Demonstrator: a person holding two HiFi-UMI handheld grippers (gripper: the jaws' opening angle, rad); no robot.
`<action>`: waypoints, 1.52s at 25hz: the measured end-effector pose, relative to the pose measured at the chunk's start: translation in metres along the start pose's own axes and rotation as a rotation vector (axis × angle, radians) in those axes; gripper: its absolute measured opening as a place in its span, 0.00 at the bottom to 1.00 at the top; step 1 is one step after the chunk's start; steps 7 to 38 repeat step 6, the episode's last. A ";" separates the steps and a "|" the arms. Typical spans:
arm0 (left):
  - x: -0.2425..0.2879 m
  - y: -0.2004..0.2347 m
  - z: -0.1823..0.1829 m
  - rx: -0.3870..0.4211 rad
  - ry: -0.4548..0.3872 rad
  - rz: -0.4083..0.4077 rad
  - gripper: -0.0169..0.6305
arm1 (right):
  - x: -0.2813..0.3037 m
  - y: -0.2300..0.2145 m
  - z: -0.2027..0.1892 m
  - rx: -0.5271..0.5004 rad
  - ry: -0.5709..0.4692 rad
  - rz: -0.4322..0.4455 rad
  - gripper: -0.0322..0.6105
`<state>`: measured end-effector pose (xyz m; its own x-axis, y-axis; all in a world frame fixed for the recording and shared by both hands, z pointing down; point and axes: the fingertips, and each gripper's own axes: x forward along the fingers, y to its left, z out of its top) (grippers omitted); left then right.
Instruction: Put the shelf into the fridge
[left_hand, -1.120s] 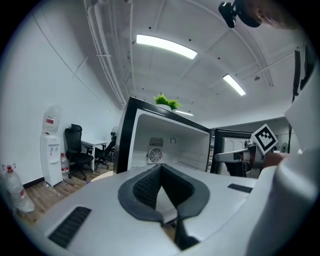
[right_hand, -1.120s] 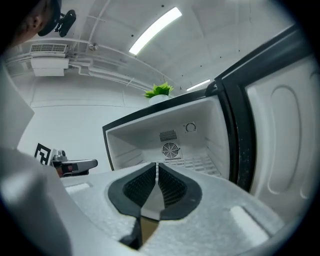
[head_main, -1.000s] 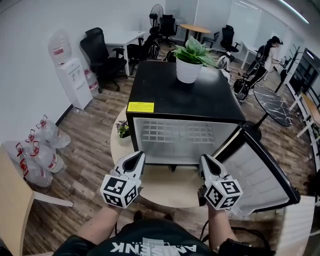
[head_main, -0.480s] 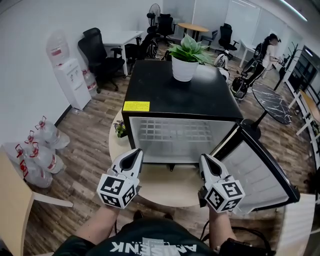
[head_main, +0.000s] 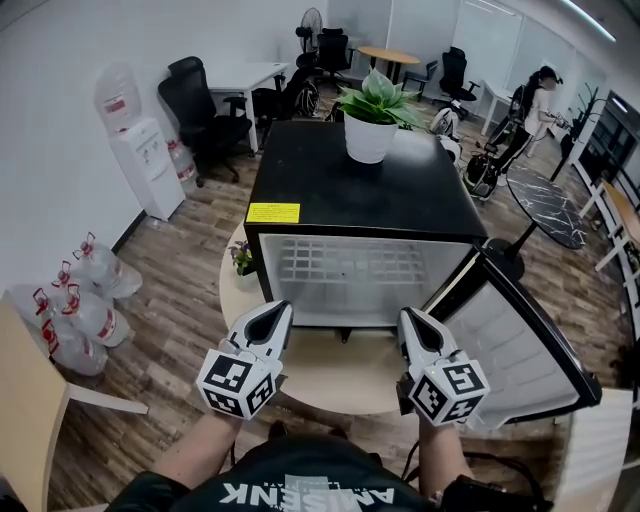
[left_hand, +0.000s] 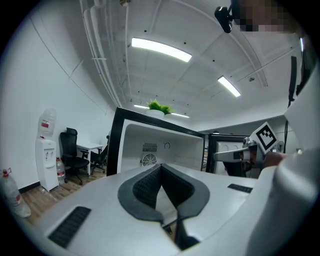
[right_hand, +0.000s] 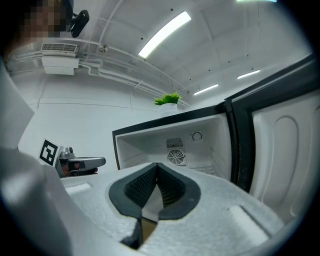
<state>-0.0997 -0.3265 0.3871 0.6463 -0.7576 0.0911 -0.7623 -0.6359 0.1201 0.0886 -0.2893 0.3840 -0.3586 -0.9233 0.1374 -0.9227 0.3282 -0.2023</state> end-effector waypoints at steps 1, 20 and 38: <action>0.000 0.000 0.000 -0.001 0.001 -0.002 0.03 | 0.000 -0.001 -0.001 0.001 0.003 -0.004 0.06; -0.001 0.007 -0.002 0.004 0.015 0.027 0.03 | 0.000 -0.004 -0.003 0.000 0.004 -0.019 0.06; -0.001 0.007 -0.002 0.004 0.015 0.027 0.03 | 0.000 -0.004 -0.003 0.000 0.004 -0.019 0.06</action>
